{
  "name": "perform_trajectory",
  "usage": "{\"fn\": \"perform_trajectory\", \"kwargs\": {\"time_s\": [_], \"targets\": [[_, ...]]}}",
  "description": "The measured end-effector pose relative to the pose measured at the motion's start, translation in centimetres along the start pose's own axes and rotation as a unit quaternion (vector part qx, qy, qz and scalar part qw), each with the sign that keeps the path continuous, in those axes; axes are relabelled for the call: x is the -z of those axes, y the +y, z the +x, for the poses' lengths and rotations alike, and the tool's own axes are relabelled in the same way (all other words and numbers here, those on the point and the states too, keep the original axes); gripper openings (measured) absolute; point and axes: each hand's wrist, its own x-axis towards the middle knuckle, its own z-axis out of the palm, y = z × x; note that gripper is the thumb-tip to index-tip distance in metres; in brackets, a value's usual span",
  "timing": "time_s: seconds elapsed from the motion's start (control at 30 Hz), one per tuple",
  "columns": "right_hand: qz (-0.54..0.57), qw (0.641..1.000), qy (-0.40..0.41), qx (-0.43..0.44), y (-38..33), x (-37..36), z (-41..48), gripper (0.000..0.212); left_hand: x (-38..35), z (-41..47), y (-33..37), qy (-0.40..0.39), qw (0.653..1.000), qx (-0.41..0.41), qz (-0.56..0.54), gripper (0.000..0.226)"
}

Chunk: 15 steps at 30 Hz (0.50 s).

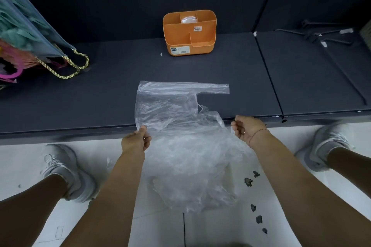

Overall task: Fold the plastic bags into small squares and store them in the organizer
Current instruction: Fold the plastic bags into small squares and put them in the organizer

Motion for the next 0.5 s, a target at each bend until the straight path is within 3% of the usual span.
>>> {"fn": "perform_trajectory", "kwargs": {"time_s": [0.1,0.17,0.3,0.4,0.5], "targets": [[-0.051,0.998,-0.024,-0.009,0.0,0.2,-0.8,0.017,0.1,0.2,0.1,0.003,1.000,0.002,0.014,0.022],[-0.120,0.990,-0.070,-0.005,0.2,-0.3,-1.6,0.025,0.0,0.2,0.1,0.000,1.000,0.004,0.016,0.022],[-0.233,0.962,-0.109,0.089,1.2,-2.0,-1.9,0.030,0.1,0.0,0.1,-0.017,1.000,0.008,0.020,0.017],[-0.281,0.944,-0.010,0.175,1.9,-2.7,-0.9,0.014,0.3,0.0,0.2,-0.021,0.999,0.017,0.017,0.012],[-0.158,0.957,0.099,0.221,1.5,-1.9,-0.1,0.014,0.7,0.2,0.4,-0.004,1.000,0.021,0.017,0.019]]}}
